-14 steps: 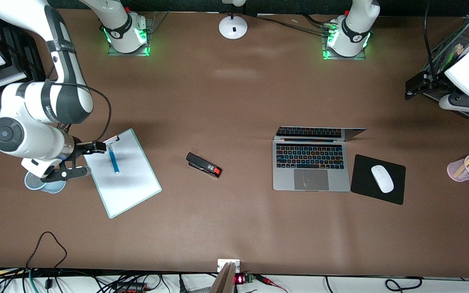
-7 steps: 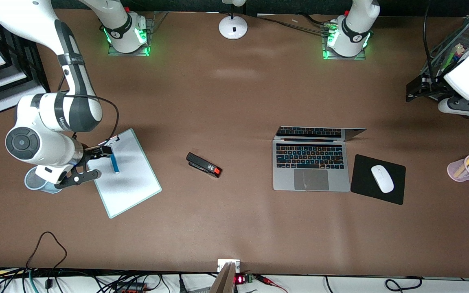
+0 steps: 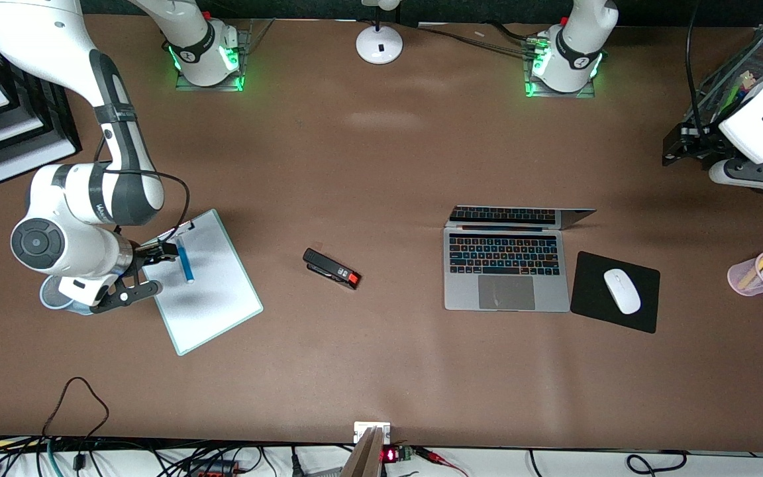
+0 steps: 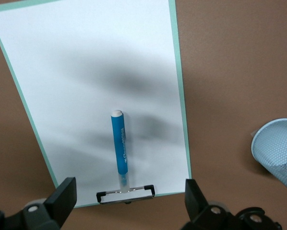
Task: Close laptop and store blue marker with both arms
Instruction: 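Close the right gripper on the blue marker, then lift the marker with the right gripper while the left gripper reaches the laptop lid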
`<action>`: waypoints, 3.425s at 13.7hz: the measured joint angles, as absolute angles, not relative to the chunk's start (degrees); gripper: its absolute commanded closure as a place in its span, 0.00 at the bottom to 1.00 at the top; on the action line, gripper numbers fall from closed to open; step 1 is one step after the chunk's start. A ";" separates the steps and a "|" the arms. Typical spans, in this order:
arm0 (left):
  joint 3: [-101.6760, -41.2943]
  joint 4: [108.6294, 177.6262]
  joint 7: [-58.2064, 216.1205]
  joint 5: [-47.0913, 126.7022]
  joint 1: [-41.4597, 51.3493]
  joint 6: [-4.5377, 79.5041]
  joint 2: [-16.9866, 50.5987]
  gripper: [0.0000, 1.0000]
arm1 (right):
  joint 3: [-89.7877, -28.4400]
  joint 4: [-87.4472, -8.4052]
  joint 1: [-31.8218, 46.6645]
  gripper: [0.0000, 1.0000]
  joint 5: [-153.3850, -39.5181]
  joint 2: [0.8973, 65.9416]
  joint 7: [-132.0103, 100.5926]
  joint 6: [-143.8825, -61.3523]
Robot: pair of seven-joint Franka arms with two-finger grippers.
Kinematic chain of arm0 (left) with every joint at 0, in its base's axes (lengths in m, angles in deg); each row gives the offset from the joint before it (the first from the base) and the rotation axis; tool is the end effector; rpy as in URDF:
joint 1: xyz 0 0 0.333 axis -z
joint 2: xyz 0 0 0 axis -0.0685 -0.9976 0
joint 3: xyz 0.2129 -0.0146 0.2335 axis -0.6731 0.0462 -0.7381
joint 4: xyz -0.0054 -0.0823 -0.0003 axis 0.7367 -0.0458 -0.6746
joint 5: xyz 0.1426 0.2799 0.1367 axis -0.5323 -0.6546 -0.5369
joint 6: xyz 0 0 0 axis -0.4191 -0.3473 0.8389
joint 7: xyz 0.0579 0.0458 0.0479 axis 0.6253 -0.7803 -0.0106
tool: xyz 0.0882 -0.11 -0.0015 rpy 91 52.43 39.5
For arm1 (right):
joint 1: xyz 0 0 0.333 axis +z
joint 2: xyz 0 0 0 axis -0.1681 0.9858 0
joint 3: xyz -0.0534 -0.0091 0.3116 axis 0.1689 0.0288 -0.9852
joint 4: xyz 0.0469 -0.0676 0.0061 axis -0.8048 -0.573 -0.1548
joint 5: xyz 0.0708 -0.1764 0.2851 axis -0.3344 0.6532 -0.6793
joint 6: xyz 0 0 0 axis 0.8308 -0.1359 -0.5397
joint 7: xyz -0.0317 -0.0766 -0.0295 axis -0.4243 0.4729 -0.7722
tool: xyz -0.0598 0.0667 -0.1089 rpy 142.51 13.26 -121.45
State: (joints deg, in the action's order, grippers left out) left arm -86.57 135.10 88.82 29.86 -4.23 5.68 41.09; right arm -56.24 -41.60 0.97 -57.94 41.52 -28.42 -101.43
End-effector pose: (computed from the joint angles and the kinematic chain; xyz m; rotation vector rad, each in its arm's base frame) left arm 0.4937 -0.0219 0.5616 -3.1150 0.1703 0.2113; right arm 0.6197 0.0326 0.2901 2.9966 0.5742 -0.2752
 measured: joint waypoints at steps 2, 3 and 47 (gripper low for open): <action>-86.56 135.10 88.81 29.86 -4.17 5.48 41.08 1.00 | -56.24 -41.85 0.69 0.00 -57.94 42.45 -29.37 -102.12; -86.56 135.10 88.81 29.87 -4.14 5.43 41.08 1.00 | -56.24 -42.20 0.63 0.00 -57.94 42.83 -29.61 -102.68; -67.82 165.63 63.39 29.75 -2.51 46.27 36.18 1.00 | -56.64 -49.65 2.00 0.68 -61.74 47.74 -31.36 -119.54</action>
State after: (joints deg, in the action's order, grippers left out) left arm -67.82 165.63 63.39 29.75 -2.51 46.27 36.18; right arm -56.64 -49.65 2.00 -61.74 47.74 -31.36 -119.54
